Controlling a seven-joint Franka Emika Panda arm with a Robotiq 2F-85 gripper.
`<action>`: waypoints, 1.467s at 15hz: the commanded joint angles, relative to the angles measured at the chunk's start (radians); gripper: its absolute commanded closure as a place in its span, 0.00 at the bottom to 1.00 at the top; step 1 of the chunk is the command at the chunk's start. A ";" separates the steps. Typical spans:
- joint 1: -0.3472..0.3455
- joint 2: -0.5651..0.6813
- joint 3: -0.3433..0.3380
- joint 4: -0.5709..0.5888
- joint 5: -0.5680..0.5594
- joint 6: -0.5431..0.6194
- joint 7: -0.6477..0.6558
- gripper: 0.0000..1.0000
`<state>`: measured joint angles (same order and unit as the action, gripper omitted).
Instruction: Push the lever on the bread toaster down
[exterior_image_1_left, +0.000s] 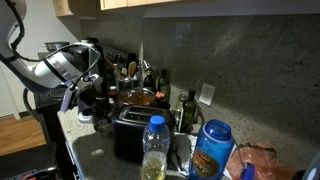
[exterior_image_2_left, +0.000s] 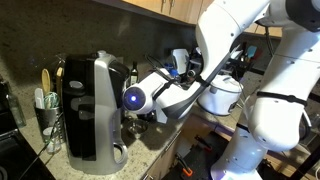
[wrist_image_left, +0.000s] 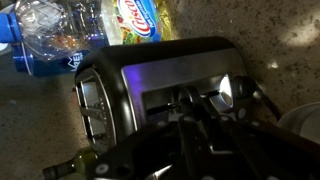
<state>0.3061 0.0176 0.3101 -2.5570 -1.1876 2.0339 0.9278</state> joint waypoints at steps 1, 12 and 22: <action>-0.005 0.003 -0.006 -0.001 0.068 0.067 -0.015 0.96; -0.015 0.001 -0.019 -0.005 0.106 0.130 -0.002 0.96; -0.016 -0.003 -0.018 0.002 0.213 0.114 -0.102 0.96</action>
<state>0.2870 0.0102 0.2893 -2.5524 -1.0731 2.1146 0.8861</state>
